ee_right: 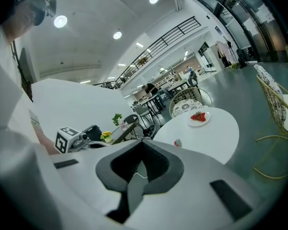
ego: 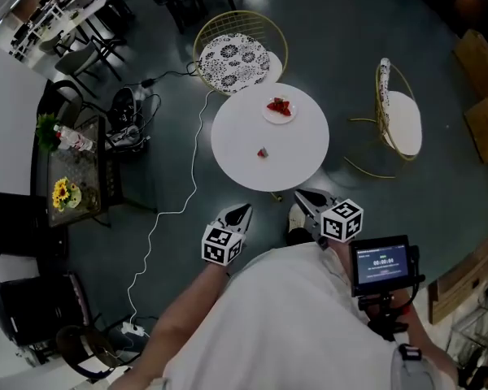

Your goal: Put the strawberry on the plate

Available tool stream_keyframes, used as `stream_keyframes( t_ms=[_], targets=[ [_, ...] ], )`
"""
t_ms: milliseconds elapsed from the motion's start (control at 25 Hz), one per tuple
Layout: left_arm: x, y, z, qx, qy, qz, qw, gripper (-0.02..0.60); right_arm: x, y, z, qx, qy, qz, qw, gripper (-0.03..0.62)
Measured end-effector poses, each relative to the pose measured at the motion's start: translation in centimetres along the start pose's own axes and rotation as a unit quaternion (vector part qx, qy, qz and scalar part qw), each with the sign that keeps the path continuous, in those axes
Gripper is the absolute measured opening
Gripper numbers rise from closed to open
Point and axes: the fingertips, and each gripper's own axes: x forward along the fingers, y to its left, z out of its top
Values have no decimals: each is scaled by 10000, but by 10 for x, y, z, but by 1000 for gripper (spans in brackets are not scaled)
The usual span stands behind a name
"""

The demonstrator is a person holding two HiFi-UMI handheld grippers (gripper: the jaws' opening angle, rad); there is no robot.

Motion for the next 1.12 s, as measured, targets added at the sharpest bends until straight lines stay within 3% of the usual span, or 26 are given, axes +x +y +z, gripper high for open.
stream_keyframes(
  t_ms=[320,560,880,1120],
  targets=[
    [61,34,39,85,223,196,9995,6,37,-63,52,26,4,261,9997,8],
    [98,51,58,185,429,268,9985,8,46,-105,67,119,165,367,9991,8],
    [132,64,58,128,931,273,9952,6,57,-135,74,338,257,524,9977,8],
    [151,83,46,495,1335,84,9898,8,75,-143,65,531,291,483,9970,8]
  ],
)
